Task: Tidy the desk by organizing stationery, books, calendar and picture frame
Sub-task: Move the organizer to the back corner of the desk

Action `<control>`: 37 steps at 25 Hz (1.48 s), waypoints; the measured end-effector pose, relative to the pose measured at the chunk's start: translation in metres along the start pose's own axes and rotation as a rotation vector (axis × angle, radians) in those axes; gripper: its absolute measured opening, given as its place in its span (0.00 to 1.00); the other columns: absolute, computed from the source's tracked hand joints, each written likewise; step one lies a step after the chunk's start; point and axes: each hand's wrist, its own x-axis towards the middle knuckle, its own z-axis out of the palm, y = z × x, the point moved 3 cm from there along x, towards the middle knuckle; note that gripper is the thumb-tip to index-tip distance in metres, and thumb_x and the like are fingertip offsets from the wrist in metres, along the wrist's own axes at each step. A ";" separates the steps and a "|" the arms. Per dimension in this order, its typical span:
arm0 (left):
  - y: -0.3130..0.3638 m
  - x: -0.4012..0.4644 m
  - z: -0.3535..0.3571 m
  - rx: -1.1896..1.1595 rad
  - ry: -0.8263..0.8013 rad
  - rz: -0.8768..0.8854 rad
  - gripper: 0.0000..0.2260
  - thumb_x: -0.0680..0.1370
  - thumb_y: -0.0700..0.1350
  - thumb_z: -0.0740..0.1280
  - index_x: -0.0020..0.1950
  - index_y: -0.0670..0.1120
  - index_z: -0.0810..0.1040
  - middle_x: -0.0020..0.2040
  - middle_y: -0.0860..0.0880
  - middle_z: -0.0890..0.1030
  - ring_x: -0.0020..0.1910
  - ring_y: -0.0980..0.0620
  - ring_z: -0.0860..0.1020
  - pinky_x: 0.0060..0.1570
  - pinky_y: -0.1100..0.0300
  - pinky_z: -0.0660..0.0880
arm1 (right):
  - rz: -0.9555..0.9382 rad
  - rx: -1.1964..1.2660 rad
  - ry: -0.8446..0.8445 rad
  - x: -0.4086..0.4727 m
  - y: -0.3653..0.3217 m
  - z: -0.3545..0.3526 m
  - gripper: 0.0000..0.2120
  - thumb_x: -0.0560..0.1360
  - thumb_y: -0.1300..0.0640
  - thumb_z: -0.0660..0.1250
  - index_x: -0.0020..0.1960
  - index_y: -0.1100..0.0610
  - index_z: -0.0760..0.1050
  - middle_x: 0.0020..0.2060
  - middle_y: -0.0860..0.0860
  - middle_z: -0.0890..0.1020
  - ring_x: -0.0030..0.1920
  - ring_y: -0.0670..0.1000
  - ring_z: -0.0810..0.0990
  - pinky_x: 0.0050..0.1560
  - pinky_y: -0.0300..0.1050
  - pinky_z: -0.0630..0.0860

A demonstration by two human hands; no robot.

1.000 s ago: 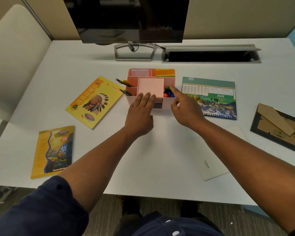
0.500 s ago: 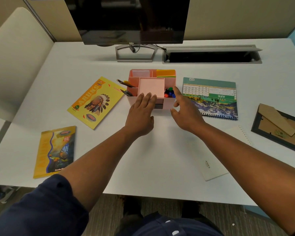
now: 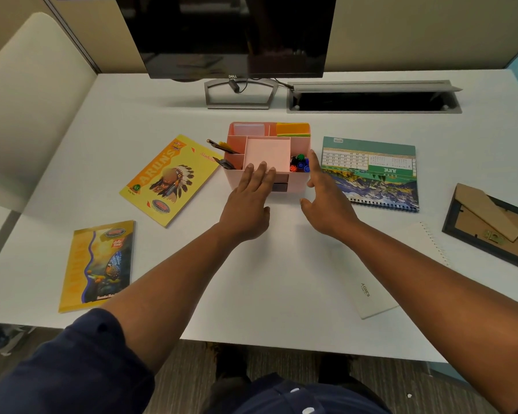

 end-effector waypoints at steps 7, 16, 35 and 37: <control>-0.001 -0.009 -0.001 -0.176 0.200 0.031 0.28 0.80 0.38 0.65 0.79 0.50 0.63 0.81 0.50 0.58 0.81 0.48 0.52 0.75 0.50 0.58 | 0.072 0.169 0.027 0.003 0.004 0.002 0.50 0.76 0.57 0.71 0.78 0.37 0.35 0.61 0.50 0.74 0.54 0.51 0.79 0.48 0.50 0.81; -0.051 -0.011 -0.005 -1.147 0.572 -0.870 0.11 0.77 0.32 0.58 0.52 0.46 0.74 0.48 0.47 0.75 0.46 0.49 0.72 0.41 0.59 0.70 | 0.432 0.876 0.086 0.033 0.023 0.003 0.18 0.81 0.50 0.61 0.70 0.50 0.72 0.59 0.47 0.74 0.59 0.49 0.74 0.59 0.48 0.73; -0.078 0.052 -0.012 -1.524 0.190 -0.659 0.12 0.83 0.45 0.58 0.53 0.51 0.83 0.47 0.54 0.87 0.49 0.56 0.83 0.52 0.62 0.76 | 0.500 1.253 0.057 0.060 0.013 0.025 0.16 0.85 0.59 0.56 0.54 0.42 0.78 0.51 0.42 0.85 0.52 0.43 0.83 0.47 0.38 0.80; -0.080 0.052 -0.017 -1.472 0.161 -0.622 0.12 0.82 0.47 0.60 0.56 0.51 0.83 0.52 0.53 0.87 0.54 0.54 0.83 0.55 0.61 0.76 | 0.482 1.231 0.027 0.059 0.013 0.023 0.16 0.85 0.60 0.56 0.56 0.41 0.78 0.54 0.44 0.84 0.54 0.44 0.83 0.48 0.37 0.80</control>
